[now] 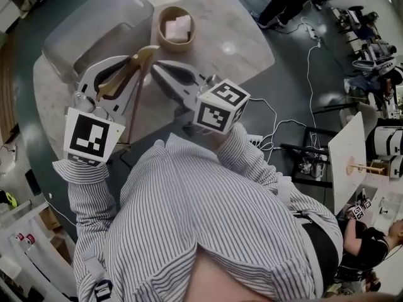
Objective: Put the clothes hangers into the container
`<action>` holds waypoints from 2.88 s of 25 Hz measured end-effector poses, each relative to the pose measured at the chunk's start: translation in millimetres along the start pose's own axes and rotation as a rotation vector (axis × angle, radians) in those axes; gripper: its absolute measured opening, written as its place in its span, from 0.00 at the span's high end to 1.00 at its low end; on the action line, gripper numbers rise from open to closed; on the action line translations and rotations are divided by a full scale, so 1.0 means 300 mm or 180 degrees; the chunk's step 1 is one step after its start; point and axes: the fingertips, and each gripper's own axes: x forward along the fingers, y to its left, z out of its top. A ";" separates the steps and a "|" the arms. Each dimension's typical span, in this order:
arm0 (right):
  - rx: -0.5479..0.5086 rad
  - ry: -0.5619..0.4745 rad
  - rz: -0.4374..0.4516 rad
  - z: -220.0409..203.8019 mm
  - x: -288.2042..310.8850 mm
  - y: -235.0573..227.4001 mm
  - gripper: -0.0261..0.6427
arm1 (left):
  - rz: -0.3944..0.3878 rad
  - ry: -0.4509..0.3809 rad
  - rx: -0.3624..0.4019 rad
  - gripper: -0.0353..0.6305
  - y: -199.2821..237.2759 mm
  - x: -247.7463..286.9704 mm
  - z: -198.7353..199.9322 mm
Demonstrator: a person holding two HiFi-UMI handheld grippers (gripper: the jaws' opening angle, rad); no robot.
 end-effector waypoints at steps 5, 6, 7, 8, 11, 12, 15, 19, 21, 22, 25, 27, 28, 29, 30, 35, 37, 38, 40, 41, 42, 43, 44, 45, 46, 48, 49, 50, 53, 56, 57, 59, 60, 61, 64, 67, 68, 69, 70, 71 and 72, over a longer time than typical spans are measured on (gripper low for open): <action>0.0042 -0.0055 -0.0037 0.003 0.001 -0.006 0.94 | -0.0178 -0.0036 -0.0079 0.81 -0.017 -0.007 0.024; 0.0030 -0.0048 -0.0057 -0.002 0.000 -0.009 0.94 | -0.0204 -0.0075 -0.0133 0.81 -0.017 -0.011 0.028; 0.0025 -0.0039 -0.0085 -0.009 -0.002 -0.013 0.94 | -0.0229 -0.0120 -0.0183 0.81 -0.018 -0.015 0.032; 0.0027 -0.0023 -0.0114 -0.016 -0.006 -0.017 0.94 | -0.0255 -0.0152 -0.0214 0.81 -0.020 -0.019 0.035; 0.0032 -0.0009 -0.0184 -0.022 -0.022 -0.020 0.94 | -0.0347 -0.0107 -0.0197 0.81 -0.038 -0.028 0.039; 0.0032 -0.0043 -0.0203 -0.019 -0.030 -0.021 0.94 | -0.0393 -0.0078 -0.0179 0.81 -0.048 -0.027 0.040; 0.0039 -0.0124 -0.0239 -0.013 -0.049 -0.026 0.94 | -0.0547 -0.0013 -0.0106 0.81 -0.082 -0.012 0.049; 0.0004 -0.0063 -0.0270 -0.023 -0.062 -0.028 0.94 | -0.0750 0.0037 -0.0006 0.81 -0.122 0.005 0.060; 0.0016 -0.0053 -0.0283 -0.032 -0.066 -0.027 0.94 | -0.0842 0.0056 0.0086 0.81 -0.140 0.006 0.060; 0.0019 -0.0051 -0.0287 -0.036 -0.068 -0.026 0.94 | -0.0876 0.0072 0.0144 0.81 -0.147 0.005 0.059; 0.0035 -0.0033 -0.0276 -0.047 -0.071 -0.018 0.94 | -0.0887 0.0141 0.0324 0.81 -0.153 0.001 0.051; 0.0053 -0.0013 -0.0263 -0.051 -0.072 -0.011 0.94 | -0.0869 0.0137 0.0355 0.81 -0.146 0.000 0.055; 0.0057 -0.0001 -0.0260 -0.054 -0.074 -0.010 0.94 | -0.0863 0.0119 0.0339 0.82 -0.143 0.001 0.060; 0.0059 0.0011 -0.0260 -0.057 -0.076 -0.011 0.94 | -0.0851 0.0108 0.0323 0.82 -0.139 0.003 0.064; 0.0061 0.0021 -0.0262 -0.060 -0.077 -0.013 0.94 | -0.0835 0.0105 0.0310 0.82 -0.135 0.005 0.065; 0.0086 0.0021 -0.0276 -0.063 -0.060 -0.031 0.94 | -0.0691 0.0073 0.0234 0.82 -0.087 0.012 0.053; 0.0077 -0.0019 -0.0266 -0.050 -0.060 -0.031 0.94 | -0.0614 0.0030 0.0188 0.82 -0.071 0.012 0.061; 0.0072 -0.0044 -0.0252 -0.041 -0.059 -0.030 0.94 | -0.0586 0.0008 0.0162 0.82 -0.066 0.011 0.066; 0.0049 -0.0083 -0.0215 -0.023 -0.053 -0.027 0.94 | -0.0542 -0.0035 0.0111 0.82 -0.054 0.009 0.073; 0.0030 -0.0100 -0.0199 -0.014 -0.050 -0.024 0.94 | -0.0517 -0.0058 0.0089 0.82 -0.049 0.007 0.077; 0.0007 -0.0113 -0.0186 -0.006 -0.050 -0.020 0.94 | -0.0488 -0.0081 0.0070 0.82 -0.045 0.003 0.082; -0.0017 -0.0123 -0.0176 0.002 -0.051 -0.015 0.94 | -0.0453 -0.0107 0.0048 0.82 -0.040 -0.002 0.088; -0.0037 -0.0132 -0.0168 0.008 -0.052 -0.010 0.94 | -0.0414 -0.0139 0.0018 0.82 -0.033 -0.006 0.093; -0.0049 -0.0142 -0.0161 0.013 -0.051 -0.008 0.94 | -0.0376 -0.0176 -0.0022 0.82 -0.024 -0.009 0.098; -0.0057 -0.0143 -0.0155 0.015 -0.048 -0.008 0.94 | -0.0342 -0.0213 -0.0069 0.82 -0.013 -0.010 0.101; -0.0071 -0.0123 -0.0145 0.021 -0.036 -0.016 0.94 | -0.0299 -0.0271 -0.0144 0.82 0.011 -0.005 0.107; -0.0083 -0.0114 -0.0139 0.028 -0.029 -0.022 0.94 | -0.0293 -0.0292 -0.0162 0.82 0.023 0.000 0.112; -0.0101 -0.0115 -0.0133 0.037 -0.022 -0.025 0.94 | -0.0295 -0.0311 -0.0172 0.82 0.033 0.004 0.118; -0.0206 -0.0188 -0.0092 0.085 -0.012 -0.014 0.94 | -0.0316 -0.0407 -0.0214 0.82 0.048 0.001 0.150; -0.0419 -0.0277 -0.0006 0.158 -0.004 0.002 0.94 | -0.0301 -0.0501 -0.0231 0.82 0.064 -0.006 0.191; -0.0478 -0.0304 0.0025 0.182 0.001 0.004 0.94 | -0.0292 -0.0518 -0.0217 0.82 0.073 -0.006 0.201; -0.0578 -0.0328 0.0062 0.216 0.012 0.007 0.94 | -0.0280 -0.0558 -0.0223 0.81 0.086 -0.009 0.217; -0.0629 -0.0324 0.0072 0.227 0.018 0.009 0.94 | -0.0277 -0.0593 -0.0251 0.81 0.093 -0.013 0.224; -0.0684 -0.0322 0.0083 0.239 0.025 0.012 0.94 | -0.0275 -0.0629 -0.0277 0.81 0.101 -0.017 0.230; -0.0848 -0.0367 0.0130 0.291 0.058 0.019 0.94 | -0.0295 -0.0712 -0.0289 0.81 0.132 -0.034 0.253; -0.0913 -0.0395 0.0171 0.329 0.083 0.018 0.94 | -0.0323 -0.0795 -0.0258 0.81 0.149 -0.042 0.296; -0.0931 -0.0405 0.0184 0.340 0.088 0.019 0.94 | -0.0314 -0.0816 -0.0235 0.81 0.155 -0.043 0.313; -0.0947 -0.0421 0.0199 0.351 0.093 0.020 0.94 | -0.0281 -0.0827 -0.0204 0.81 0.164 -0.046 0.328; -0.0959 -0.0441 0.0213 0.362 0.099 0.021 0.94 | -0.0225 -0.0828 -0.0162 0.81 0.178 -0.050 0.341; -0.0969 -0.0461 0.0224 0.372 0.105 0.021 0.94 | -0.0155 -0.0817 -0.0106 0.82 0.196 -0.054 0.351; -0.0976 -0.0479 0.0230 0.382 0.112 0.020 0.94 | -0.0083 -0.0800 -0.0039 0.81 0.215 -0.058 0.358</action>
